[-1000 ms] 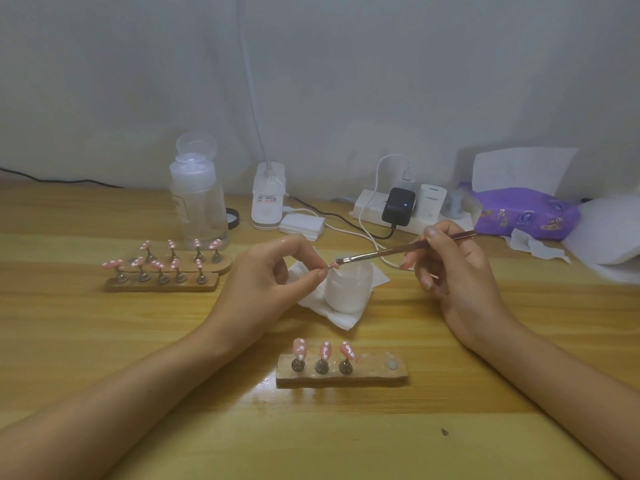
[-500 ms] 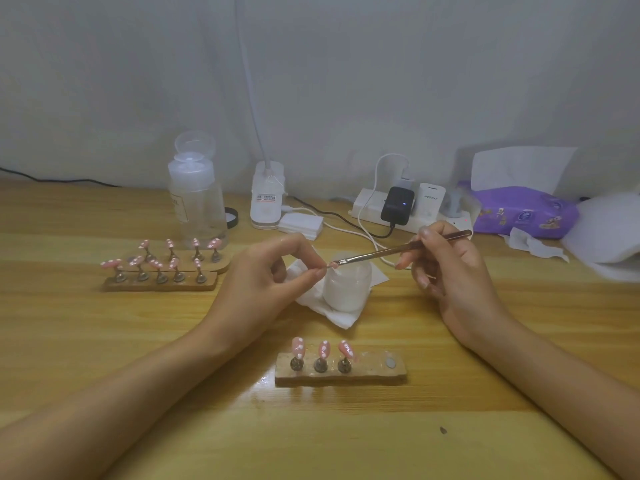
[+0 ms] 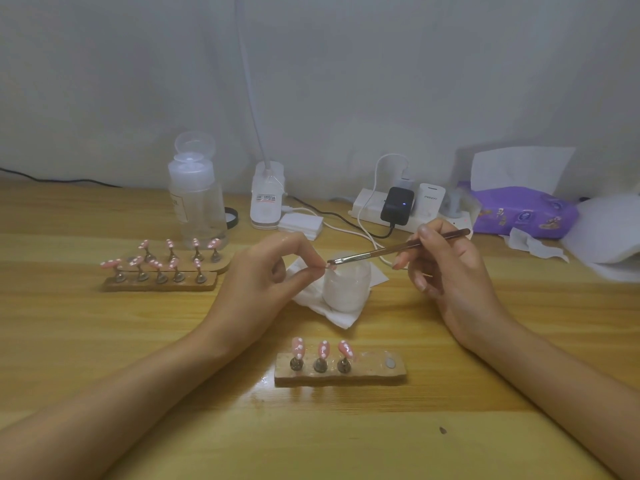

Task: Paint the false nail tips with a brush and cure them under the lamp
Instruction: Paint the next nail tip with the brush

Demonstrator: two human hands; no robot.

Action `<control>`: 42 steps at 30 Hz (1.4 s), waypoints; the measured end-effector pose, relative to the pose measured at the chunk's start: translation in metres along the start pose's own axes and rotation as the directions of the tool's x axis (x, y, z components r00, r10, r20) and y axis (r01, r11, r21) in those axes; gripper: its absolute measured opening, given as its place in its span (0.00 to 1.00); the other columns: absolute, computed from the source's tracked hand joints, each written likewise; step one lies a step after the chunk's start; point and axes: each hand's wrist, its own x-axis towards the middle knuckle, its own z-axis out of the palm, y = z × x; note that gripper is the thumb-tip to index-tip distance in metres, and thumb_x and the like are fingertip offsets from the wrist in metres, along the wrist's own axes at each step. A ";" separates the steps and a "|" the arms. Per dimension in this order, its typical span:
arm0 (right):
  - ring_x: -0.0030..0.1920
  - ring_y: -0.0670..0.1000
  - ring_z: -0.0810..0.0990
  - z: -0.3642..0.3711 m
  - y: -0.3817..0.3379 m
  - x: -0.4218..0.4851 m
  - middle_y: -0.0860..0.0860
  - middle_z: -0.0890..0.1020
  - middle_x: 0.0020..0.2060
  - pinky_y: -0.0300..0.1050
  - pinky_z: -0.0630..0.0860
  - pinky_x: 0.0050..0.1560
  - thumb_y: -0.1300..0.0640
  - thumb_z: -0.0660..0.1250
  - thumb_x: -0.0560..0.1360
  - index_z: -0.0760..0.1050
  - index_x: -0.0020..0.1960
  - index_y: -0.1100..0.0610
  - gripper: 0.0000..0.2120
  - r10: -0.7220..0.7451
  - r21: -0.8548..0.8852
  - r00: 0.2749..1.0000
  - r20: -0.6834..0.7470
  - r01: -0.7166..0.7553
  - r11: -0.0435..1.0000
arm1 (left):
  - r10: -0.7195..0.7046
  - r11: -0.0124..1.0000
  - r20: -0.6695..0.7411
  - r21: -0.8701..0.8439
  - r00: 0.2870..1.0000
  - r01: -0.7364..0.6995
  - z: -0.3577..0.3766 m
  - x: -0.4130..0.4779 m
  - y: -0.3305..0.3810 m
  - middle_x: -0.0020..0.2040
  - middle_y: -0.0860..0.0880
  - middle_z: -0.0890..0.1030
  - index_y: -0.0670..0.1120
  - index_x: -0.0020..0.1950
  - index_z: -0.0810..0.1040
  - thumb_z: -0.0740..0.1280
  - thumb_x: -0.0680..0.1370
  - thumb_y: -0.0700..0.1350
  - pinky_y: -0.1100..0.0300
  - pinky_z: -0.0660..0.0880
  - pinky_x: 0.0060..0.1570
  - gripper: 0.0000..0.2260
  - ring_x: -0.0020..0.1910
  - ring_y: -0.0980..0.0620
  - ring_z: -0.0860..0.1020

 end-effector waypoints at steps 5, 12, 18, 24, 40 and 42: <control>0.22 0.46 0.68 -0.001 0.000 0.001 0.53 0.83 0.31 0.34 0.60 0.21 0.51 0.63 0.78 0.70 0.41 0.54 0.09 -0.013 0.041 0.999 -0.029 0.014 0.999 | 0.007 1.000 0.002 0.002 1.000 -0.007 0.000 0.000 0.000 0.45 0.55 0.81 0.51 0.43 0.81 0.73 0.75 0.44 0.53 0.72 0.40 0.03 0.30 0.56 0.67; 0.21 0.45 0.68 -0.002 0.001 0.001 0.53 0.83 0.31 0.34 0.60 0.21 0.56 0.60 0.82 0.70 0.41 0.55 0.10 0.006 0.016 0.999 -0.049 -0.006 1.000 | 0.004 1.000 0.008 0.014 1.000 -0.004 0.000 0.000 0.000 0.45 0.54 0.81 0.51 0.44 0.81 0.73 0.75 0.44 0.51 0.73 0.40 0.03 0.31 0.55 0.67; 0.22 0.46 0.69 0.000 0.001 0.001 0.54 0.83 0.32 0.34 0.61 0.21 0.52 0.62 0.79 0.70 0.41 0.55 0.10 0.013 0.010 1.000 -0.009 -0.013 1.000 | 0.002 1.000 0.008 0.002 1.000 -0.002 0.000 0.000 -0.001 0.45 0.54 0.81 0.50 0.44 0.81 0.73 0.75 0.43 0.50 0.73 0.40 0.03 0.30 0.55 0.66; 0.22 0.46 0.69 -0.002 0.001 0.001 0.54 0.83 0.32 0.34 0.60 0.22 0.48 0.64 0.76 0.72 0.40 0.52 0.10 0.016 0.050 1.000 0.006 -0.016 0.999 | 0.006 1.000 0.008 0.002 1.000 -0.006 0.000 0.000 -0.002 0.45 0.55 0.81 0.52 0.43 0.81 0.73 0.75 0.44 0.51 0.73 0.40 0.04 0.30 0.56 0.67; 0.22 0.45 0.68 -0.003 0.002 0.001 0.53 0.83 0.31 0.35 0.57 0.22 0.53 0.61 0.80 0.70 0.40 0.54 0.10 0.015 0.049 0.999 -0.045 -0.013 0.999 | -0.033 0.999 0.014 -0.014 0.999 0.033 0.000 0.001 0.000 0.41 0.53 0.81 0.53 0.42 0.81 0.73 0.75 0.45 0.48 0.73 0.44 0.04 0.30 0.52 0.68; 0.22 0.46 0.68 0.000 0.000 0.000 0.54 0.83 0.32 0.37 0.58 0.23 0.50 0.62 0.77 0.70 0.40 0.53 0.10 0.005 0.045 1.000 -0.002 -0.004 0.999 | -0.042 0.999 0.016 -0.007 0.999 0.042 -0.001 0.000 0.000 0.41 0.51 0.81 0.53 0.42 0.81 0.73 0.75 0.46 0.47 0.73 0.45 0.03 0.31 0.51 0.69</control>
